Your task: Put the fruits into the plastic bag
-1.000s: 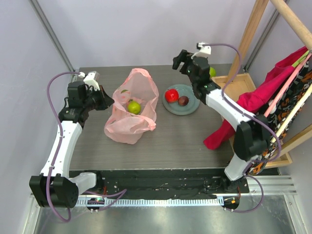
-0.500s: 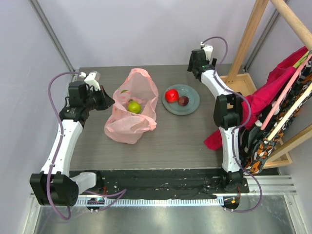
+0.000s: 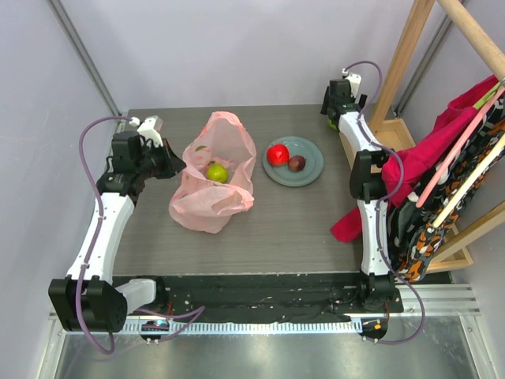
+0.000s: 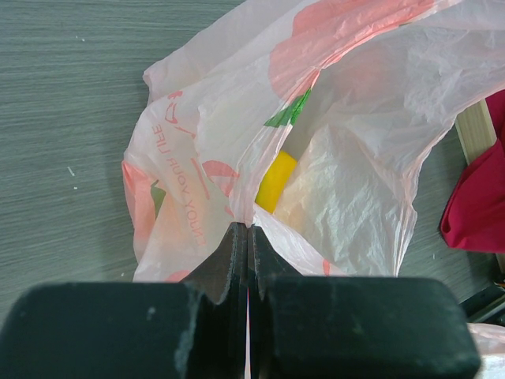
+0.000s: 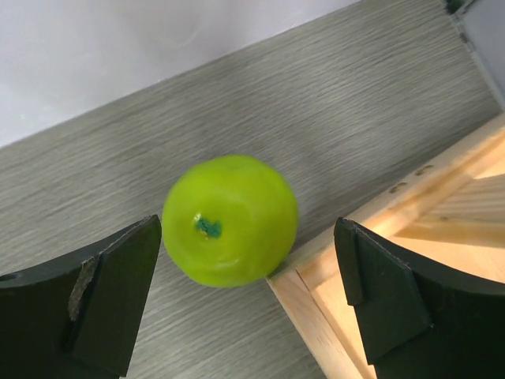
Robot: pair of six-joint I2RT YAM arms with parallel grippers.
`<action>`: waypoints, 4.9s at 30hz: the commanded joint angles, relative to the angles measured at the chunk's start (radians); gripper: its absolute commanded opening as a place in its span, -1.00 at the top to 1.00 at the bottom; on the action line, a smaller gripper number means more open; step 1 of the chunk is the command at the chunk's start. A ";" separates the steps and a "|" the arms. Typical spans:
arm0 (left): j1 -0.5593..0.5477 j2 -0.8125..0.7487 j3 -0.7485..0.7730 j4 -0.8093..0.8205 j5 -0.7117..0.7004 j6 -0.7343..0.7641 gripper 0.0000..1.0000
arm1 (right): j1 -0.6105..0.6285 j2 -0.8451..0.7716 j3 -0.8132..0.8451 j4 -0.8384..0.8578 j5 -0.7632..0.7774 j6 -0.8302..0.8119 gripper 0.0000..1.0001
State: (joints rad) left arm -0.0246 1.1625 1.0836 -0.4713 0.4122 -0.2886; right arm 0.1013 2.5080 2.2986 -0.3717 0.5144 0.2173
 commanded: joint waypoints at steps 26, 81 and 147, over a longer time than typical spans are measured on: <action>0.005 0.002 0.015 0.008 -0.009 0.005 1.00 | -0.017 0.123 0.097 0.108 -0.025 -0.156 -0.93; 0.003 -0.003 0.007 0.031 0.048 -0.026 1.00 | 0.161 -0.538 -0.967 0.619 -0.369 0.040 -0.17; 0.003 -0.009 0.006 0.039 0.066 -0.034 1.00 | 0.363 -0.488 -0.801 0.318 -0.473 -0.303 -0.09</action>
State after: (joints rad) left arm -0.0246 1.1748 1.0832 -0.4641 0.4568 -0.3119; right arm 0.4431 2.0583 1.4773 -0.0597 0.0246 -0.0750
